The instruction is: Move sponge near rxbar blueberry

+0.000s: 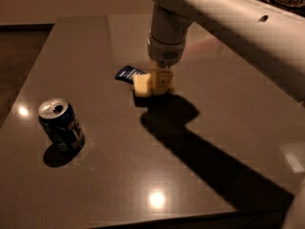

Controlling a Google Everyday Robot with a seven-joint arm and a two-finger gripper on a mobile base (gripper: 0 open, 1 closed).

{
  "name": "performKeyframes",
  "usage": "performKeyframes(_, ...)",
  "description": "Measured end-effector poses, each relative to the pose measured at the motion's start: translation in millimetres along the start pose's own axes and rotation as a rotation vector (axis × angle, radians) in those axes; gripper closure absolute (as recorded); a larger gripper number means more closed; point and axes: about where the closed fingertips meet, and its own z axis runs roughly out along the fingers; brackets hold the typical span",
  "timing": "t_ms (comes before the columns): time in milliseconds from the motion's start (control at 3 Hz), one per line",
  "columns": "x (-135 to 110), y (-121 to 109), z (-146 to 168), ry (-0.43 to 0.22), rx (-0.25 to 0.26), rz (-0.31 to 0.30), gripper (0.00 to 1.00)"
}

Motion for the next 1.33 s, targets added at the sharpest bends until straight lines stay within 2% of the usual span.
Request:
performKeyframes(333, 18.8, -19.3, 2.2, 0.027, 0.014, 0.058, 0.37)
performKeyframes(667, 18.8, -20.7, 3.0, 0.025, 0.018, 0.059, 0.13)
performKeyframes(1000, 18.0, -21.4, 4.5, 0.023, 0.02, 0.058, 0.0)
performKeyframes(1333, 18.0, -21.4, 4.5, 0.023, 0.02, 0.058, 0.0)
